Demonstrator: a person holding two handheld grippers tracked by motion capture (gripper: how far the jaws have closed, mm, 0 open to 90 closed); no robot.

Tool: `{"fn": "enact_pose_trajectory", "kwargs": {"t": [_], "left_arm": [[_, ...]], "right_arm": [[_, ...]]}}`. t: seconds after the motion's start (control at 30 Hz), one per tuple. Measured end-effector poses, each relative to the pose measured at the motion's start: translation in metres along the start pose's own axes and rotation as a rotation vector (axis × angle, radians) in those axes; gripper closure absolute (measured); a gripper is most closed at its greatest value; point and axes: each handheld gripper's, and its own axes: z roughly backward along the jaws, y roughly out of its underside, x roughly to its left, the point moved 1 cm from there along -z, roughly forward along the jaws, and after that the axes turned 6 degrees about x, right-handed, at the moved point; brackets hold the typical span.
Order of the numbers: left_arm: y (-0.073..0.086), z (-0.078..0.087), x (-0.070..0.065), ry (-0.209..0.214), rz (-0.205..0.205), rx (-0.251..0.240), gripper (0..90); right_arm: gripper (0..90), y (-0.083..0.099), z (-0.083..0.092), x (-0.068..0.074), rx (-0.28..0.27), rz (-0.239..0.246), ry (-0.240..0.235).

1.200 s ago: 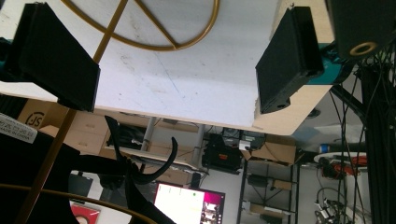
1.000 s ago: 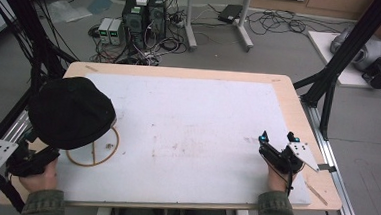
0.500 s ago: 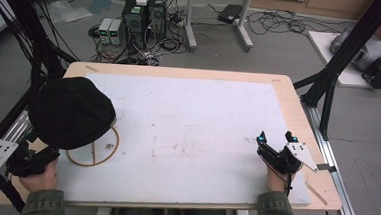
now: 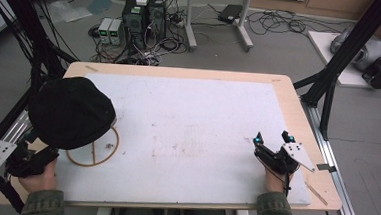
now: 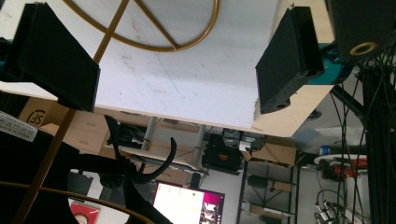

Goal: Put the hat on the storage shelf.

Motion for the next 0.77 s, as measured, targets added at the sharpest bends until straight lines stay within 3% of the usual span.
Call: {"fn": "enact_pose_trajectory", "kwargs": {"t": [0.57,0.67,0.77], "left_arm": [[-0.0004,0.0004,0.0012,-0.005,0.006,-0.002,13.9],[-0.0003,-0.0003,0.0011,-0.005,0.009,-0.002,13.8],[-0.0003,-0.0006,0.0014,-0.005,0.007,0.001,13.9]], "right_arm": [[10.4,0.0022,-0.0014,0.0034,0.02,-0.006,-0.035],[10.4,0.0017,-0.0024,0.0015,0.043,-0.044,-0.052],[10.4,0.0002,-0.0067,-0.0012,0.102,-0.042,-0.083]]}}
